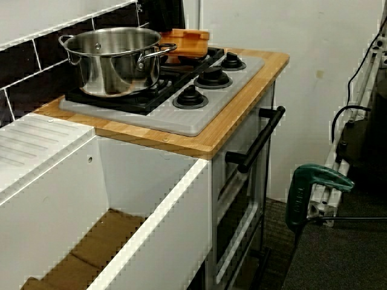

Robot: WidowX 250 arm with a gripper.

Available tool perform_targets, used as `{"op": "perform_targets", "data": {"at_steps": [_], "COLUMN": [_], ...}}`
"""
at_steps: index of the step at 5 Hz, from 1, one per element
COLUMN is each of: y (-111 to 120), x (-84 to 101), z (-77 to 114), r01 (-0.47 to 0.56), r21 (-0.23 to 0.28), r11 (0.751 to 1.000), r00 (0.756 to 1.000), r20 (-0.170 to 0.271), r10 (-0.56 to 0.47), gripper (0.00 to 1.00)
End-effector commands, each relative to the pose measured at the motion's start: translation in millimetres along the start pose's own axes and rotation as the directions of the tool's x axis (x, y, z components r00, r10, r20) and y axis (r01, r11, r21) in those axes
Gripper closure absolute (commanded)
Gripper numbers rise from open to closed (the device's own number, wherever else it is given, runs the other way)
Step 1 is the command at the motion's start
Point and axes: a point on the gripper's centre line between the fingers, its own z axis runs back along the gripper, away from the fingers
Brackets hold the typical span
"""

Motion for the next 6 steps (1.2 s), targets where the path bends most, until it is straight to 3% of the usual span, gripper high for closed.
{"op": "perform_targets", "data": {"at_steps": [1,4,5,6], "y": [-1,-1,-3,-12], "x": [-3.1,-14.6,-20.5,-26.1], "z": [23.2,74.5,92.7,117.6], "r01": [0.008,0.034,0.043,0.049], "r21": [-0.011,-0.037,-0.027,0.032], "r11": [1.0,0.999,0.999,0.998], "r00": [0.997,0.989,0.982,0.964], "r20": [0.073,0.147,0.187,0.261], "r10": [-0.008,-0.028,-0.037,-0.056], "gripper": [0.0,0.0,0.0,0.0]}}
